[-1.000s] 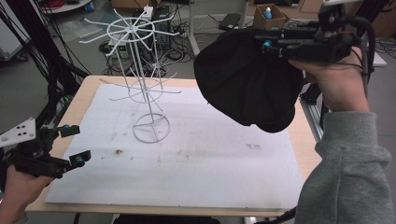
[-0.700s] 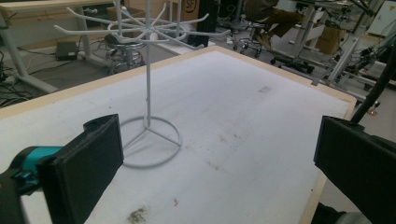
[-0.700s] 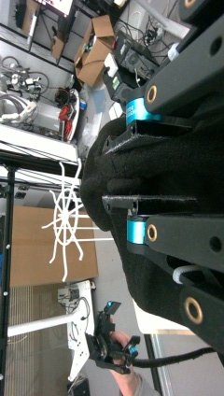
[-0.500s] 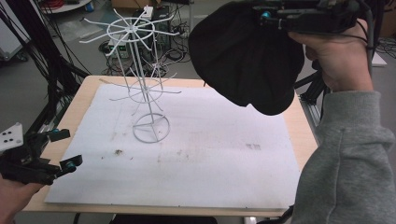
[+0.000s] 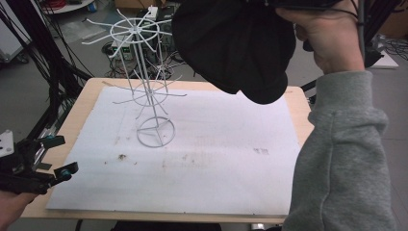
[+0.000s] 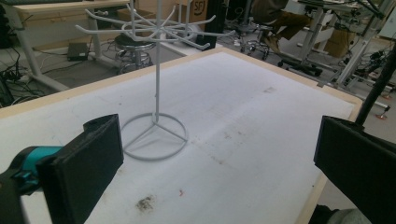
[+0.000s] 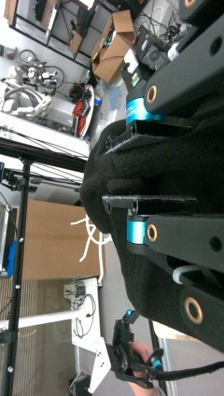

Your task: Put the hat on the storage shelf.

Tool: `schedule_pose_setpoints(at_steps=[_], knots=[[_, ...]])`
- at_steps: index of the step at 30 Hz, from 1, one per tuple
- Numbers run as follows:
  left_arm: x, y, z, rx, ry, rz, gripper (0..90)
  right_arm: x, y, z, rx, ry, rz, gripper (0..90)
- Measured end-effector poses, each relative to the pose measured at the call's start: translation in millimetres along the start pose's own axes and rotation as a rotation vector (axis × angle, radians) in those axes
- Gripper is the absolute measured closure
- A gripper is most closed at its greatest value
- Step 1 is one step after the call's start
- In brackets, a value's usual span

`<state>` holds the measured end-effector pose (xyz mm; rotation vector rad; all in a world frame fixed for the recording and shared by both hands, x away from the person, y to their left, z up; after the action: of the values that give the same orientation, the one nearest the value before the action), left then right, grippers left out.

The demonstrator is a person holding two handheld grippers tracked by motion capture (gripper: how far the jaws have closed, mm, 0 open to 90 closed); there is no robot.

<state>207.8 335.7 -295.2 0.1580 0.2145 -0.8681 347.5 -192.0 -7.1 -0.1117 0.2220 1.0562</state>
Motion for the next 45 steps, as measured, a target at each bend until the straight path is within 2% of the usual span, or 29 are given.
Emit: schedule_pose_setpoints(at_steps=[2, 3, 4, 6, 12, 19, 33, 45], knots=[[-1.8, 0.8, -0.9, -0.004, 0.003, 0.016, 1.8, 8.8, -0.3, 2.7, -0.001, 0.003, 0.006, 71.9], [-3.4, 1.8, -1.8, -0.009, 0.004, 0.019, 1.8, 18.0, -1.0, 4.6, -0.003, 0.005, 0.014, 71.8], [-3.4, 1.8, -1.8, -0.009, 0.004, 0.019, 1.8, 18.0, -1.0, 4.6, -0.003, 0.005, 0.014, 71.8], [-5.1, 3.0, -2.2, -0.01, 0.001, 0.022, 1.8, 30.4, -1.7, 7.4, 0.0, 0.004, 0.025, 71.9], [-9.6, 6.7, -2.7, -0.016, -0.01, 0.03, 1.8, 45.2, -2.7, 11.4, -0.006, 0.003, 0.034, 71.8], [-9.1, 7.1, -4.1, -0.022, -0.007, 0.03, 1.8, 51.2, -6.0, 6.4, 0.002, 0.008, 0.031, 71.8], [-8.5, 8.4, -5.1, -0.018, -0.001, 0.037, 1.8, 61.4, -14.9, -14.5, 0.04, 0.015, 0.039, 71.8], [-5.6, 7.0, -5.6, -0.019, 0.005, 0.034, 1.8, 64.6, -24.6, -45.9, 0.096, 0.003, 0.071, 71.7]])
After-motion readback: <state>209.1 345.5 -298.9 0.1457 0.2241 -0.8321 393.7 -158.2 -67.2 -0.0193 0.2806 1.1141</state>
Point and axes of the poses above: each handheld gripper's, and its own axes: x roughly forward along the jaws, z roughly out of its top, y roughly to its left, the point moved 1 cm from there along x, roughly forward along the jaws, and after that the axes turned 9 degrees about x, right-handed, at the moved point
